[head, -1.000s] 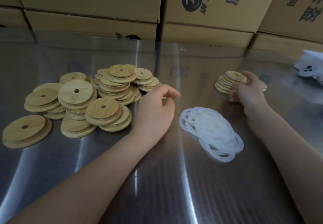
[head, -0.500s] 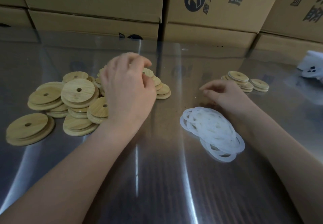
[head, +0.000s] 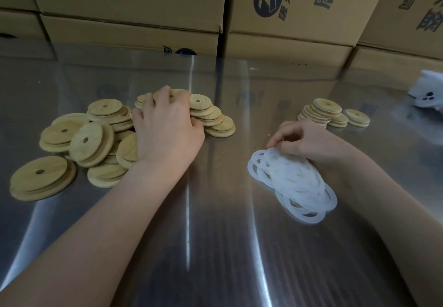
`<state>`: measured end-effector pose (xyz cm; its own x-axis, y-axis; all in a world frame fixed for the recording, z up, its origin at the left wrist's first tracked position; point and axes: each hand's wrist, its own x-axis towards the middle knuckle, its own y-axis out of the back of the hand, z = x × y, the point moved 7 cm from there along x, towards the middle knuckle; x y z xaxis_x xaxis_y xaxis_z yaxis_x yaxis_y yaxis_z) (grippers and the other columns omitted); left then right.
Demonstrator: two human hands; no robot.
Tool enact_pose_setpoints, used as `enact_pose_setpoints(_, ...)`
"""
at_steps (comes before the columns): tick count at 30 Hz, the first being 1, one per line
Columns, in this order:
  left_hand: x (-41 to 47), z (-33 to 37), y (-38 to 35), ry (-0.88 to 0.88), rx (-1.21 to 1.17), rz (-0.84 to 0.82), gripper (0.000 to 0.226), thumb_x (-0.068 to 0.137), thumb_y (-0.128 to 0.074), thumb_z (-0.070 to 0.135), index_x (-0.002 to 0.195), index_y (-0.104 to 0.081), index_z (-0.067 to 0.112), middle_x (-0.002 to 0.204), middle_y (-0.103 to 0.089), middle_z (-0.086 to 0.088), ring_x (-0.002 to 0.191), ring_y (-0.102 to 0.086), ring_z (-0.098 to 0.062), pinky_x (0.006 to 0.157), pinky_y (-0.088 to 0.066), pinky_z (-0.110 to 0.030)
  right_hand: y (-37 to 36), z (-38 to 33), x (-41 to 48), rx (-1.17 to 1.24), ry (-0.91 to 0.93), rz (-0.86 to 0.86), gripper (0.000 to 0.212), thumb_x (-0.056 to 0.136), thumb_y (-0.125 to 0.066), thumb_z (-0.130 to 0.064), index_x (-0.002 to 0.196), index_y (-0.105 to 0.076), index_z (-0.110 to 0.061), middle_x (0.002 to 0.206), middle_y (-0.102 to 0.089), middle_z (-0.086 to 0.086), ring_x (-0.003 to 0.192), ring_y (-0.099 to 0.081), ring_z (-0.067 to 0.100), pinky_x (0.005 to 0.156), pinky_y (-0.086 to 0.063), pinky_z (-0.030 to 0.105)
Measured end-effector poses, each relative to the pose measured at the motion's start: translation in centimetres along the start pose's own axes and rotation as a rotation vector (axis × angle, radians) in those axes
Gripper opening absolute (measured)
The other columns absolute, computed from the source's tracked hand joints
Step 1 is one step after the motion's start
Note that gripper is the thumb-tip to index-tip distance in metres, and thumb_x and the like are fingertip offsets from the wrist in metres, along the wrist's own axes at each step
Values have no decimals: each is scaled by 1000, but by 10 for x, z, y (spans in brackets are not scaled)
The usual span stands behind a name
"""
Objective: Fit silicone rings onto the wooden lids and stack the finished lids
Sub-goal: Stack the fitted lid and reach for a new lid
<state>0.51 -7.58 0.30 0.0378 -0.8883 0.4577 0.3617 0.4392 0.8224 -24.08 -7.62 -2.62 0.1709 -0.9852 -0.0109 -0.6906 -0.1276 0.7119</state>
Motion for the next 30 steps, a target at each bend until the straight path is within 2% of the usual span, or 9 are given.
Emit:
enact_pose_setpoints(9, -1, 1, 4, -52, -74, 128, 31, 93, -61, 17, 124, -62, 18, 127, -56, -9, 117, -49, -37, 96, -44, -52, 1, 0, 2, -66, 11, -3, 13, 85, -70, -5, 79, -75, -16, 91, -69, 0, 66, -59, 1, 62, -49, 13)
enact_pose_setpoints(13, -1, 2, 6, -75, -99, 173, 28, 92, -65, 18, 120, -65, 17, 121, -60, -8, 111, -53, -35, 90, -45, -45, 1, 0, 3, -74, 6, 3, 13, 84, -70, -6, 79, -74, -16, 89, -70, 9, 67, -59, 7, 63, -49, 19)
enact_pose_setpoints(16, -2, 4, 8, -86, -119, 196, 26, 91, -66, 19, 117, -67, 17, 118, -62, -7, 107, -55, -32, 87, -47, -43, 1, 1, 3, -72, 11, 4, 11, 84, -71, -7, 79, -74, -16, 86, -71, 9, 69, -60, 11, 65, -50, 23)
enact_pose_setpoints(20, -3, 8, 11, -118, -139, 210, 24, 90, -68, 19, 113, -68, 17, 115, -63, -6, 105, -57, -31, 85, -49, -43, 2, 2, 4, -62, 14, 9, 7, 85, -72, -9, 82, -73, -15, 79, -69, 6, 67, -60, 7, 62, -50, 18)
enact_pose_setpoints(23, -5, 11, 13, -140, -163, 216, 21, 88, -68, 16, 109, -69, 16, 114, -62, -6, 106, -56, -32, 82, -48, -41, 2, 2, 5, -64, 20, 13, 6, 85, -72, -9, 81, -73, -14, 75, -68, 0, 65, -60, 4, 60, -49, 15)
enact_pose_setpoints(26, -7, 16, 12, -160, -199, 211, 21, 87, -68, 13, 108, -69, 16, 115, -61, -3, 111, -54, -31, 82, -38, -30, 2, 2, 5, -62, 25, 26, 7, 85, -72, -9, 81, -73, -14, 74, -67, 0, 64, -59, 3, 60, -49, 15)
enact_pose_setpoints(28, -8, 19, 12, -187, -230, 208, 26, 86, -70, 12, 111, -68, 16, 118, -59, -3, 114, -53, -30, 84, -32, -25, 2, 2, 5, -61, 26, 33, 6, 85, -72, -9, 81, -73, -14, 76, -68, 2, 66, -59, 5, 62, -49, 15)
enact_pose_setpoints(30, -10, 23, 13, -206, -311, 207, 34, 82, -73, 11, 115, -67, 16, 120, -57, -4, 113, -53, -29, 85, -35, -25, 2, 2, 5, -65, 27, 39, 6, 85, -71, -9, 82, -72, -13, 79, -70, 4, 67, -60, 5, 63, -49, 15)
